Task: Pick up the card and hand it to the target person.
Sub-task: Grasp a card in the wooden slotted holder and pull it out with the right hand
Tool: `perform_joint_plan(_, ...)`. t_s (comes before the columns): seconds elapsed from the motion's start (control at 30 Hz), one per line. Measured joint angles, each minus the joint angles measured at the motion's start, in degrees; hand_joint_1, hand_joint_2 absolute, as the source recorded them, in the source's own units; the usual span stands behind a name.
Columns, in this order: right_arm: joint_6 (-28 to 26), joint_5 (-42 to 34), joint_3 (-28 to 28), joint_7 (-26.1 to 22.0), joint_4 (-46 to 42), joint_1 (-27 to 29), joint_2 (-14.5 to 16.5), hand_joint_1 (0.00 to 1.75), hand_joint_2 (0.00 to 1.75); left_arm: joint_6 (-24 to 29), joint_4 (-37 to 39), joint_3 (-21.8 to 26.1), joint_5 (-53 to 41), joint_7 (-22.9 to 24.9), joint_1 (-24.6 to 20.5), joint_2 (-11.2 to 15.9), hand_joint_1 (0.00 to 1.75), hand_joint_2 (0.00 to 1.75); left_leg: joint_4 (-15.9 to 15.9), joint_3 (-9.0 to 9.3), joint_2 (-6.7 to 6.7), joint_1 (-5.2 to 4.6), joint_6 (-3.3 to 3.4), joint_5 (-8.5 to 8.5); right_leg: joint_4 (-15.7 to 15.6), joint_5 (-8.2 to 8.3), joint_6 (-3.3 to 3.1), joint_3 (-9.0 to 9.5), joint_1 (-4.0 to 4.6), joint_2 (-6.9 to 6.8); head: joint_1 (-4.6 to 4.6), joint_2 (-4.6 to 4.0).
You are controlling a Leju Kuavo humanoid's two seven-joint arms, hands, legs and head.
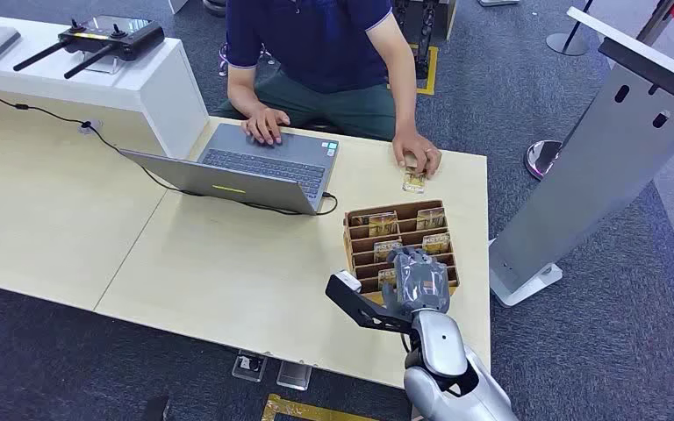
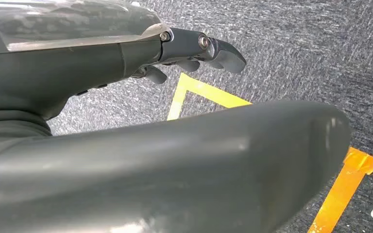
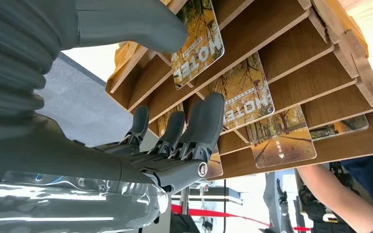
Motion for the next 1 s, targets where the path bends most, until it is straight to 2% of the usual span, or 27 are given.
perform_joint_plan(0.27,0.0,0.0,0.0,0.0,0.0,0.0,0.0,0.91,1.75,0.0,0.0,0.0,0.0,0.0,0.0,0.0,0.00,0.00,0.0,0.00,0.00,0.00,0.00,0.00,0.0,0.00,0.00,0.00,0.00,0.00,0.00,0.00)
perform_joint_plan(1.0,0.0,0.0,0.0,0.0,0.0,0.0,0.0,1.05,1.75,0.0,0.0,0.0,0.0,0.0,0.0,0.0,0.00,0.00,0.0,0.00,0.00,0.00,0.00,0.00,0.0,0.00,0.00,0.00,0.00,0.00,0.02,0.00)
